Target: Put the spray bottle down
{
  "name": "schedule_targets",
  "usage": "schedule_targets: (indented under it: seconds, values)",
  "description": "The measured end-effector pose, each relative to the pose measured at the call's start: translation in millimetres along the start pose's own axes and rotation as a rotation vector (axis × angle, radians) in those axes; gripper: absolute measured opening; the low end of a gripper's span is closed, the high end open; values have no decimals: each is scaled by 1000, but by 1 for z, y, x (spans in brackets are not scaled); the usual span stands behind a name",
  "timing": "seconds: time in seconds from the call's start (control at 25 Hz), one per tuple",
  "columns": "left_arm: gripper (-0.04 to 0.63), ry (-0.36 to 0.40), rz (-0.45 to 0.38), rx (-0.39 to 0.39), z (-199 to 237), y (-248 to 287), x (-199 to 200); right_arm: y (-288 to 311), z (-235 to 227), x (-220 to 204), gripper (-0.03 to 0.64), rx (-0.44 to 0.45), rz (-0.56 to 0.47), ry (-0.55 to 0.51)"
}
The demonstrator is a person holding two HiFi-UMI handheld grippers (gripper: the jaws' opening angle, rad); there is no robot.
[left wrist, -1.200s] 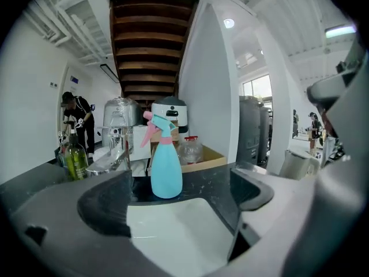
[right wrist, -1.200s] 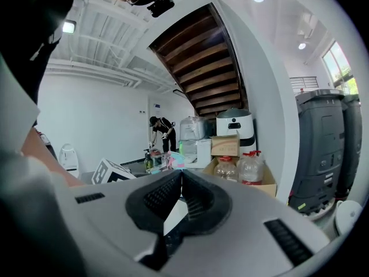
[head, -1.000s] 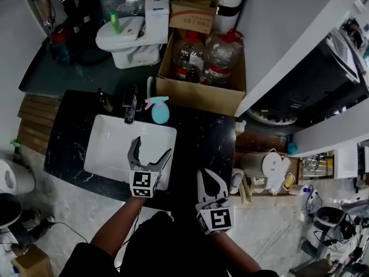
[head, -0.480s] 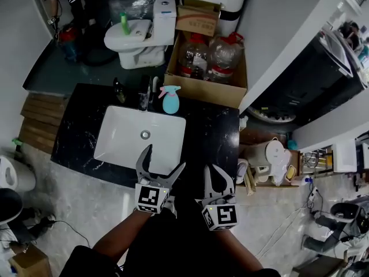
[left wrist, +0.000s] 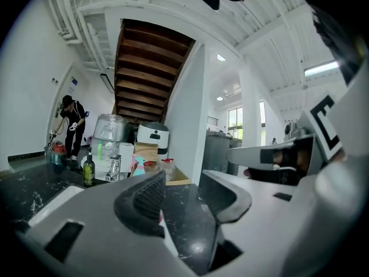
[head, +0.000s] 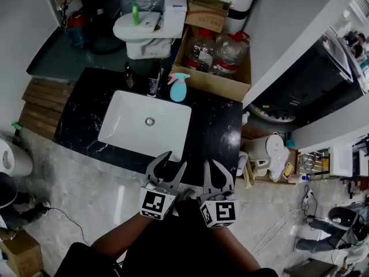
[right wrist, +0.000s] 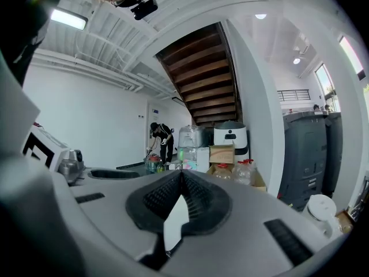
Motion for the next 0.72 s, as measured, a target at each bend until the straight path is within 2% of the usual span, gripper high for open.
schedule_targets:
  seconds: [0.2,0.28,0.48,0.6,0.72]
  values:
    - [59,-3,-18,54,-15,-24,18,-11,9,1,17,47,-7,-9]
    - [26,-6,-23,67,-22,-32,26,-21,11,2,17,49,-23,-16]
    - [14,24,-64,112,-45,-46,50,-49,7,10,15,64,-47,-29]
    - [14,38,-62,114,-73,-55,49,-72,7,16,15,62,-48,-73]
    - [14,50,-53,104,-104,-67,44,-96,5,12,15,46,-56,-66]
Point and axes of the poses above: the fingertips, and each gripper's own axes: y forward along the fingers, z to its left, x out of its top, the point moved 4 cm from there along -y, backward along the fingers, and after that the axes turned 13 degrees about x, right-handed, at the moved point
